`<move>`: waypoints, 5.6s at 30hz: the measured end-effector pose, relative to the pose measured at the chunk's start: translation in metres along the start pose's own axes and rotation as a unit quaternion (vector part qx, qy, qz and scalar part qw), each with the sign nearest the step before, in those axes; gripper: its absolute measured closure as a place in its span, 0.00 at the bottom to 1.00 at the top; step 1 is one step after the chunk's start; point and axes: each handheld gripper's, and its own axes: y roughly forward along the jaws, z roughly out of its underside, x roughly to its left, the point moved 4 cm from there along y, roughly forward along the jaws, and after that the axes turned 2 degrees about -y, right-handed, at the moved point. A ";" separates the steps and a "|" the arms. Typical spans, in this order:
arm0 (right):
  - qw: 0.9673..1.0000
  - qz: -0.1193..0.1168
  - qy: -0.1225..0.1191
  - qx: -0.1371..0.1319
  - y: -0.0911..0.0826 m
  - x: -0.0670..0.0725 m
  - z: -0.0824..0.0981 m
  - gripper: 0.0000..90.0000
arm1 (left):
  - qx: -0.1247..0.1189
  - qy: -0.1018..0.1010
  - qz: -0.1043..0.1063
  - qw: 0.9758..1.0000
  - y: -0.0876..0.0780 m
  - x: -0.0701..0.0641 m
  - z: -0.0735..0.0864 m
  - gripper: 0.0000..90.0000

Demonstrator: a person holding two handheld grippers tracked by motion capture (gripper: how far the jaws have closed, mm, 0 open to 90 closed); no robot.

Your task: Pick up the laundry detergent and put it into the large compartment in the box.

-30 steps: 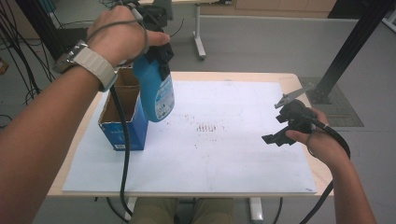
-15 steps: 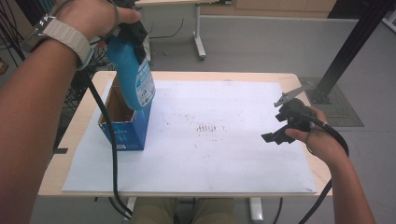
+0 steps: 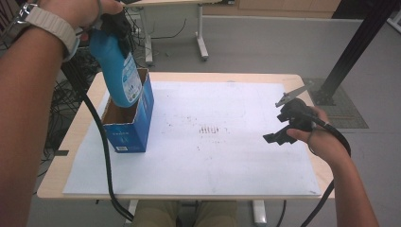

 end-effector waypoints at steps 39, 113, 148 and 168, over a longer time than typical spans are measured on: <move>1.000 -0.008 -0.001 0.002 0.010 -0.004 -0.002 0.08 | 0.005 -0.054 -0.013 0.998 0.021 0.032 -0.009 0.44; 1.000 -0.024 0.008 0.007 0.029 -0.015 -0.001 0.08 | 0.003 -0.056 -0.030 0.998 0.103 0.047 -0.036 0.44; 1.000 -0.027 0.013 0.008 0.035 -0.017 0.006 0.08 | 0.006 -0.055 -0.033 0.998 0.148 0.047 -0.039 0.43; 0.999 -0.027 0.014 0.008 0.035 -0.016 0.007 0.08 | 0.004 -0.047 -0.040 0.998 0.175 0.047 -0.037 0.44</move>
